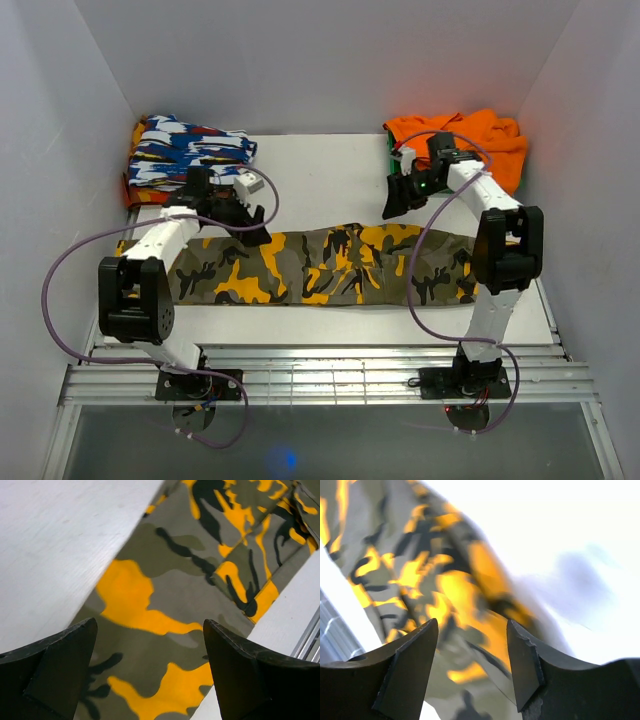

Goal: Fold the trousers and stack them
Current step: Fold the trousers

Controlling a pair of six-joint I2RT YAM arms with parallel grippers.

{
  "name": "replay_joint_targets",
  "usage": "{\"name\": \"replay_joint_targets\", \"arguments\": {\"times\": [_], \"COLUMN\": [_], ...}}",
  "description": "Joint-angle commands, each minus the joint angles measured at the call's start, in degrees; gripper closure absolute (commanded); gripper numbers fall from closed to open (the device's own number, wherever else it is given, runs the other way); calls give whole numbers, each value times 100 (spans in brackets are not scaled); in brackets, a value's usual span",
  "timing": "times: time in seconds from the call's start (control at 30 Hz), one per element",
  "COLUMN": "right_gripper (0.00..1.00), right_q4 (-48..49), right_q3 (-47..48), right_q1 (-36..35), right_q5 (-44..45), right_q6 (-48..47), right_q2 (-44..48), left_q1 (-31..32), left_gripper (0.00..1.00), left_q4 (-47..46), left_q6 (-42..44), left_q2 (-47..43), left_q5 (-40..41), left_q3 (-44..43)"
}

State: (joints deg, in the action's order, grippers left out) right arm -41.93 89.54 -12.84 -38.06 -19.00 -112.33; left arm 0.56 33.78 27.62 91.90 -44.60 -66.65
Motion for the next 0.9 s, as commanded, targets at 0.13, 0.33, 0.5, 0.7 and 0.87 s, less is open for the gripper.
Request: {"name": "replay_joint_targets", "arguments": {"times": [0.13,0.33,0.5,0.7,0.87], "right_gripper": [36,40,43,68,92], "right_q4": [-1378,-2135,-2082,-2012,-1907], "right_q3": [1574,1963,1497,1136,935], "right_q1": [563,555,362,168,80], "right_q5": [774,792,748,739,669], "right_q6": [-1016,-1905,-2291,-2503,-2511], "right_q2": [-507,-1132,-975,-790,-360], "left_q1": [937,981,1043,1034,1034], "left_gripper": [2,2,2,2,2], "left_q4": [-1796,-2180,-2971,-2423,-1148], "left_q6": [-283,-1230,-1417,-952,-1101], "left_q2": [-542,179,145,161,566], "left_q5": [303,293,1048,1683,1087], "left_q3": [672,-120,-243,-831,-1691]}}
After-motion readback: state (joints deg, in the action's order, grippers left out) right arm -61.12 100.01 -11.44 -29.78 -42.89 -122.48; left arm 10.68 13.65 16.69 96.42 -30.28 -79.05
